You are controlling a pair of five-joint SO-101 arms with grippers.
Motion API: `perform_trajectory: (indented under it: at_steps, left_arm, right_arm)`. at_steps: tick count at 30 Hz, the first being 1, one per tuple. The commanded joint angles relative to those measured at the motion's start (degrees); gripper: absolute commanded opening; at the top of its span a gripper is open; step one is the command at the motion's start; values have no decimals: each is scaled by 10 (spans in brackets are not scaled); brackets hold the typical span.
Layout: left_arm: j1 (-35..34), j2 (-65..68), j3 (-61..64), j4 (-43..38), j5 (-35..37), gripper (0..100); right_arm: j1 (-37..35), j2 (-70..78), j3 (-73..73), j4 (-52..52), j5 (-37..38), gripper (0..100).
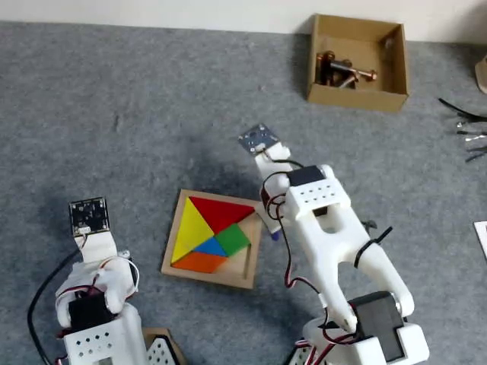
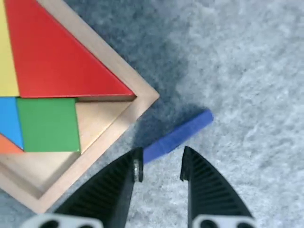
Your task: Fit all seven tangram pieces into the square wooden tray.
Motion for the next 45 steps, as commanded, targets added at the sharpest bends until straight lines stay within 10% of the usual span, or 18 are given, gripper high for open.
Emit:
perform_trajectory:
  at_steps: [1,45]
  left_arm:
    - [-7,-3,11,2,6,5]
    - [-7,-3,11,2,6,5]
  right_arm:
    - [-7,25,-29,-16,-6,135]
    - [130,109,-128,68,-41,5]
